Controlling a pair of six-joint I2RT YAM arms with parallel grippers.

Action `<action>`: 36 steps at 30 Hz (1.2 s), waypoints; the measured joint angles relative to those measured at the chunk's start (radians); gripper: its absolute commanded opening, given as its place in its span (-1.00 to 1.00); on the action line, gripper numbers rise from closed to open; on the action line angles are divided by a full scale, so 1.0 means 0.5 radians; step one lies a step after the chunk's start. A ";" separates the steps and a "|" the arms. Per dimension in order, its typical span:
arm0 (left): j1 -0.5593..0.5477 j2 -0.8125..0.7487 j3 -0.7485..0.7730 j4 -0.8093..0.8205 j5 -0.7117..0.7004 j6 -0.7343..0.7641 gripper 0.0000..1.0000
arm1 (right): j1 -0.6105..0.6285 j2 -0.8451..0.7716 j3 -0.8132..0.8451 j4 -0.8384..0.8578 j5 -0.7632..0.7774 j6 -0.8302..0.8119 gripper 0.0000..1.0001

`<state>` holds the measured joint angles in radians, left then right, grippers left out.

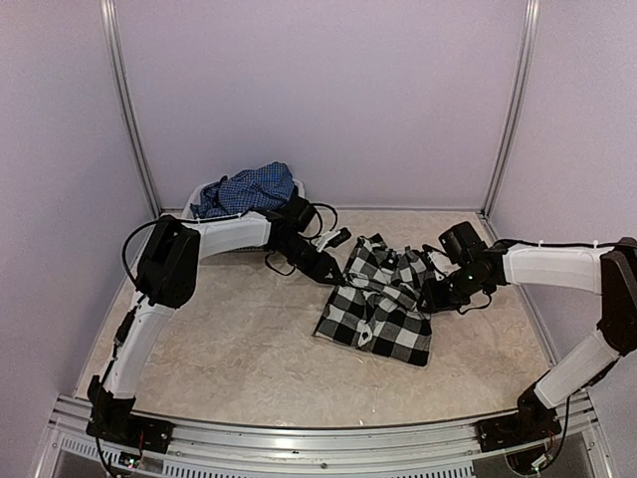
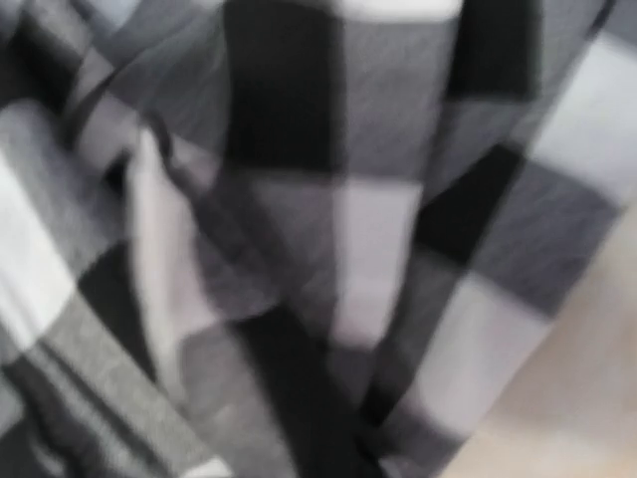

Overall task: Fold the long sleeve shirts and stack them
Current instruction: Fold the rectangle-folded shirt at the center of the board, then pick up the 2/3-rectangle-folded shirt from the center of the board.

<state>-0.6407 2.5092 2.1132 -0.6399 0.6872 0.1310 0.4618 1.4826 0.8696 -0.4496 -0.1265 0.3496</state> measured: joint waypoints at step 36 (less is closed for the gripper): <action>-0.439 -1.614 -2.338 1.330 -0.611 0.200 0.84 | 1.068 -0.328 -0.173 -0.272 0.584 0.137 0.67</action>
<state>-0.8604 1.7020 0.9443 0.0250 0.3817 0.2310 0.9958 1.3186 0.7830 -0.5854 0.1658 0.4183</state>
